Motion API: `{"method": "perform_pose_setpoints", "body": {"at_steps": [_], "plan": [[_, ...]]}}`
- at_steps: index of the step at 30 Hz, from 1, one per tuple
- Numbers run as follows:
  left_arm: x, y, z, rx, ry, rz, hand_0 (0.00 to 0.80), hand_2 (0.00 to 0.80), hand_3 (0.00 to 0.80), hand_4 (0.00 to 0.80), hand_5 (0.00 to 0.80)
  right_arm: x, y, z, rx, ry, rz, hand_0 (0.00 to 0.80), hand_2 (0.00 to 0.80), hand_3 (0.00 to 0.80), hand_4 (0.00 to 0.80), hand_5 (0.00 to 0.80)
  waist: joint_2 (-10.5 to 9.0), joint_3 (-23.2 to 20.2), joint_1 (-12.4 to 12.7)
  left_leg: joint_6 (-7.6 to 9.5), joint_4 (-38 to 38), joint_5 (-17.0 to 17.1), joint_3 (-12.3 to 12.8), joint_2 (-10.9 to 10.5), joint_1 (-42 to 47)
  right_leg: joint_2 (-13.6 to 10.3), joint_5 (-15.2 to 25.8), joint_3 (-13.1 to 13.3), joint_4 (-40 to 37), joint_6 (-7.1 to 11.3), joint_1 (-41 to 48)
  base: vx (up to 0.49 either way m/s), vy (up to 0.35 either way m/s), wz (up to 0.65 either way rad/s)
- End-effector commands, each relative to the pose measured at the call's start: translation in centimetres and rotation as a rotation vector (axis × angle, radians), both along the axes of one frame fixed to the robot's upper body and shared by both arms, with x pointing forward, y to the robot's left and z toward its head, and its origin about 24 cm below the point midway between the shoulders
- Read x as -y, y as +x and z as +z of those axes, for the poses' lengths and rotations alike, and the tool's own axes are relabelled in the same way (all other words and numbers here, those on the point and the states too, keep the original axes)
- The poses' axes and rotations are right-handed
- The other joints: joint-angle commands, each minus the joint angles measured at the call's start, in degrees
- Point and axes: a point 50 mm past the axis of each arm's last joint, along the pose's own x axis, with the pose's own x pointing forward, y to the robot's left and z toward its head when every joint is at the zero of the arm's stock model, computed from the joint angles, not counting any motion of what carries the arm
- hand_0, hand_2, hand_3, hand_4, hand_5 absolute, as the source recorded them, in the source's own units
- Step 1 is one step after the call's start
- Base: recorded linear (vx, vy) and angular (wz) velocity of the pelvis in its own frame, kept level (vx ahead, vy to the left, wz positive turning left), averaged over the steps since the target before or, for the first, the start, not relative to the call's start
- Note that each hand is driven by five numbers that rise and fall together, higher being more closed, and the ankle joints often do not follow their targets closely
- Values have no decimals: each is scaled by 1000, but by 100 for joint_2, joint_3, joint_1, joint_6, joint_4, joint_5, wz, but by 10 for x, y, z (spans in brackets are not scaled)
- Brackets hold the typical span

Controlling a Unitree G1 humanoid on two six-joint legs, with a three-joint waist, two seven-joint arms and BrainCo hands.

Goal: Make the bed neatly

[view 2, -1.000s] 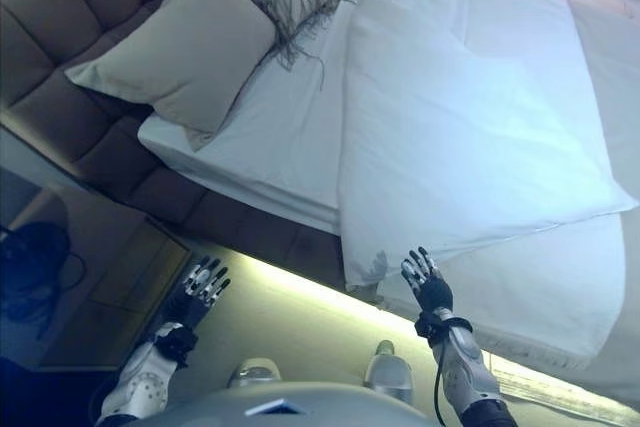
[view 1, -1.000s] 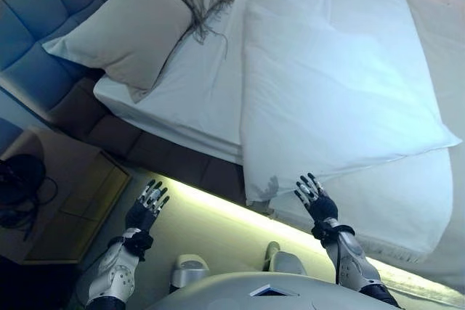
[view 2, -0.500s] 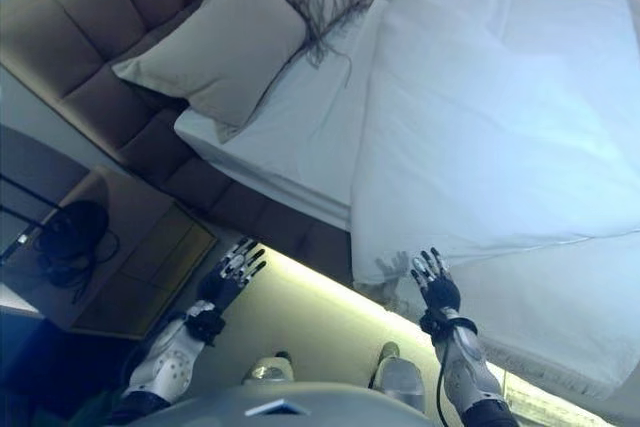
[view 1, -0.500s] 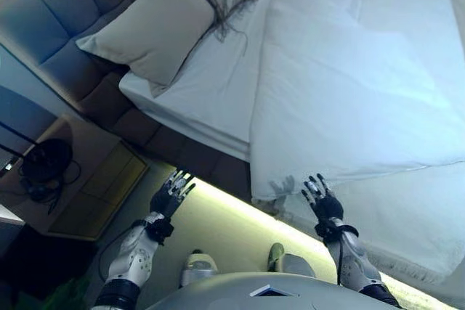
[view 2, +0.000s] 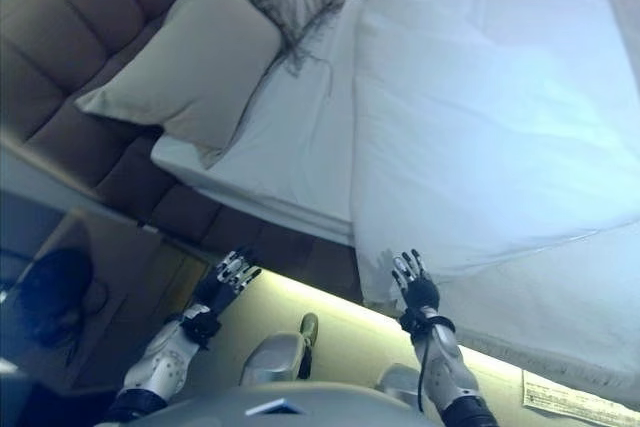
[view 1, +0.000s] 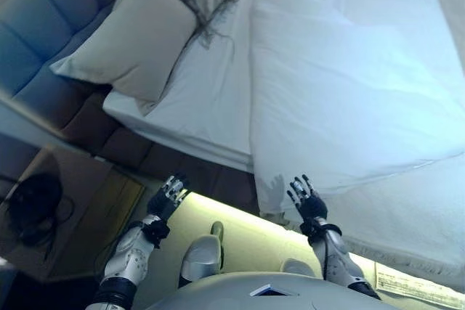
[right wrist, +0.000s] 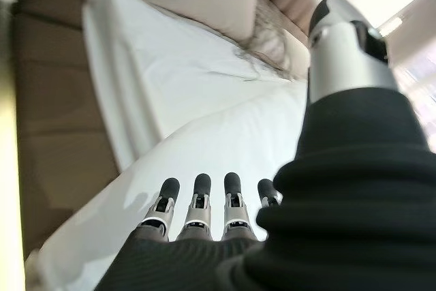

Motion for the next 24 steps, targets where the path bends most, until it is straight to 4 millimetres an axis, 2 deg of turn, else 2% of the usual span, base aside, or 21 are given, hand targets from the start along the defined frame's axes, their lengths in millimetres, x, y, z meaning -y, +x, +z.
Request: {"method": "perform_pose_setpoints", "body": {"at_steps": [1, 4, 6, 9, 12, 15, 18, 21, 24], "plan": [[-6, 4, 16, 96, 56, -22, 0, 0, 0, 0, 0, 1, 7, 15, 102, -34, 28, 0, 0, 0, 0, 0, 160, -491, 143, 235, -428, 642, -365, -135, -657, -288, 1090, -30, 577, 476, 408, 318, 208, -7], [-11, 8, 16, 103, 92, -25, 0, 0, 0, 0, 0, 2, 5, 14, 103, -34, 17, 0, 0, 0, 0, 0, 65, -570, 79, 487, -294, 411, -323, -408, -590, -307, 1424, 91, 1228, 503, 349, 316, 216, 5], [-11, 12, 18, 113, 105, -16, 0, 0, 0, 0, 0, 4, 3, 14, 100, -38, 30, 0, 0, 0, 0, 0, 58, -557, 11, 568, -234, 300, -328, -498, -474, -332, 1608, 150, 1513, 458, 57, 241, 142, 27], [-13, 13, 22, 128, 92, 21, 0, 0, 0, 0, 0, 9, 2, 14, 110, -43, 35, 0, 0, 0, 0, 0, 71, -468, 9, 541, -148, 207, -274, -470, -394, -196, 1406, 25, 882, 304, -245, 182, -37, 4], [-16, 8, 22, 120, 87, 74, 0, 0, 0, 0, 0, 12, 12, 17, 122, -36, 28, 0, 0, 0, 0, 0, 74, -301, -72, 422, -153, 56, -168, -282, -85, 68, 1330, -43, -332, 235, -708, 136, -157, -39], [-20, 6, 27, 148, 83, 77, 0, 0, 0, 0, 0, 16, 20, 19, 139, -37, 26, 0, 0, 0, 0, 0, -4, -211, -109, 344, -230, -110, -62, -143, 80, 175, 1521, 80, -1049, 344, -917, 82, -164, -39], [-24, 3, 30, 150, 89, 92, 0, 0, 0, 0, 0, 20, 21, 16, 136, -32, 19, 0, 0, 0, 0, 0, -96, -210, -31, 251, -292, -192, -91, -10, 194, 231, 1542, 56, -1338, 478, -824, 113, -218, 6], [-32, -3, 27, 128, 118, 126, 0, 0, 0, 0, 0, 20, 19, 13, 118, -33, 41, 0, 0, 0, 0, 0, -239, -265, 27, 122, -236, -291, -47, 189, 253, 338, 1442, -78, -1656, 589, -703, 142, -284, 14], [-36, -7, 23, 115, 112, 146, 0, 0, 0, 0, 0, 24, 14, 11, 87, -51, 41, 0, 0, 0, 0, 0, -270, -296, -13, 22, -270, -228, 68, 397, 282, 493, 1345, -183, -1725, 596, -637, 103, -188, -11]]}}
